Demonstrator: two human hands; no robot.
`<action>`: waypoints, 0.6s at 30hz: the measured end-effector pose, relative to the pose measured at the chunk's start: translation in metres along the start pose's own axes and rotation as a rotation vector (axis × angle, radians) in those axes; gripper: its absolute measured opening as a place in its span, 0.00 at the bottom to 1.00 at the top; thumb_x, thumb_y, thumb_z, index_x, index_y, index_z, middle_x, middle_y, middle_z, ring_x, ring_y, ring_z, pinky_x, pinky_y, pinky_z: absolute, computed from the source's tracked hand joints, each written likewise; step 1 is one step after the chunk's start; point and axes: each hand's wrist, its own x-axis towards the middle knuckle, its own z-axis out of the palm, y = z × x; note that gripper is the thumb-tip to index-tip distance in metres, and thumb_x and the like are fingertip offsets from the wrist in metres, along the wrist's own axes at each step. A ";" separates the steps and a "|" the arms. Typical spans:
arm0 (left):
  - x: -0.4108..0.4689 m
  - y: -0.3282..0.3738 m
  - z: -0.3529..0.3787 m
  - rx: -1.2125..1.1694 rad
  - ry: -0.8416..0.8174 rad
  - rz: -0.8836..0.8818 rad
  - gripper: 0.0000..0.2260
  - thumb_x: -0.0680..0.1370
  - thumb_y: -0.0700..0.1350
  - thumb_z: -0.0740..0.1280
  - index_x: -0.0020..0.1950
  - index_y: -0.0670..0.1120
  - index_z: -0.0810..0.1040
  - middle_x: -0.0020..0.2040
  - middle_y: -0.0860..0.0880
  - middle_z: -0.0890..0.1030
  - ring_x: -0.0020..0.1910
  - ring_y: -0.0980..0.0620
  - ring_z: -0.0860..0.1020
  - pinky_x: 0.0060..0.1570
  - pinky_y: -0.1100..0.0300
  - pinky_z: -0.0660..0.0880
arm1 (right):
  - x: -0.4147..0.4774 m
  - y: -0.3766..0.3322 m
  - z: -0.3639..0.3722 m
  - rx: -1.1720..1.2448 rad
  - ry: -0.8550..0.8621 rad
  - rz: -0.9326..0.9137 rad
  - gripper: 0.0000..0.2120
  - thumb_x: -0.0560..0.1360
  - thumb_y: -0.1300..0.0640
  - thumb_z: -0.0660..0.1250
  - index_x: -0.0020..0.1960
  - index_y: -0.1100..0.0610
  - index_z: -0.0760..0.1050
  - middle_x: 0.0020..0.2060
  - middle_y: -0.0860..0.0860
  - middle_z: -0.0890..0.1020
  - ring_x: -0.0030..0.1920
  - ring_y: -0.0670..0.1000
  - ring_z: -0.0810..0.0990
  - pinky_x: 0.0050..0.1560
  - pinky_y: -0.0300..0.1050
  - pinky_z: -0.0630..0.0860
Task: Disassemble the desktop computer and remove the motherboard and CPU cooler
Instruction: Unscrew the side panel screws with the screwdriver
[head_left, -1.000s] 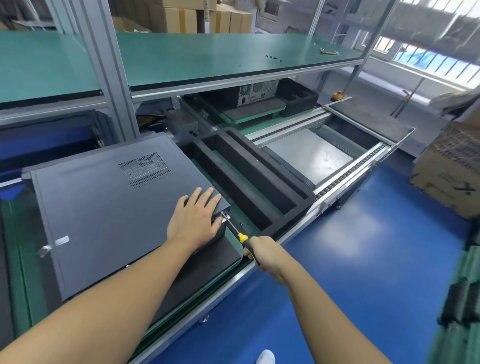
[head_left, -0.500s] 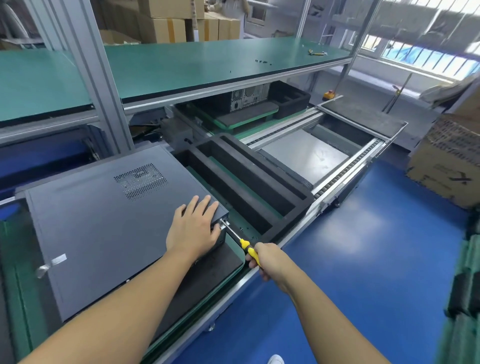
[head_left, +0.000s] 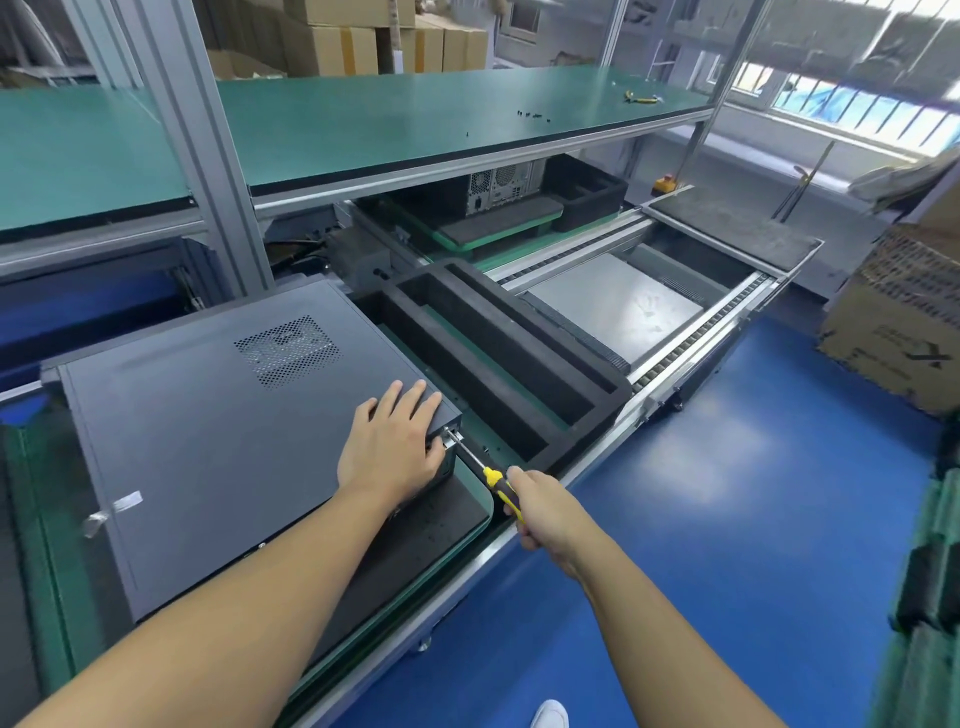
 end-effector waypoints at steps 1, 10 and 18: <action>0.000 0.000 0.000 -0.001 -0.001 0.002 0.28 0.79 0.60 0.54 0.78 0.53 0.63 0.78 0.50 0.65 0.78 0.46 0.60 0.72 0.46 0.62 | 0.001 -0.001 -0.001 -0.036 0.021 -0.004 0.15 0.81 0.50 0.53 0.49 0.57 0.75 0.38 0.51 0.75 0.31 0.48 0.66 0.30 0.41 0.64; -0.001 0.000 -0.001 0.002 0.002 0.002 0.27 0.79 0.59 0.55 0.78 0.53 0.64 0.78 0.50 0.65 0.77 0.46 0.61 0.71 0.46 0.63 | -0.005 0.002 0.003 -0.012 0.040 -0.143 0.06 0.77 0.56 0.65 0.50 0.53 0.67 0.46 0.58 0.78 0.33 0.51 0.75 0.28 0.42 0.74; -0.001 0.001 -0.002 0.007 0.009 -0.001 0.27 0.79 0.58 0.57 0.78 0.52 0.65 0.77 0.50 0.66 0.77 0.46 0.62 0.70 0.46 0.64 | -0.003 -0.010 0.003 -0.169 0.062 -0.021 0.16 0.82 0.48 0.52 0.50 0.58 0.73 0.41 0.51 0.82 0.33 0.50 0.69 0.36 0.45 0.67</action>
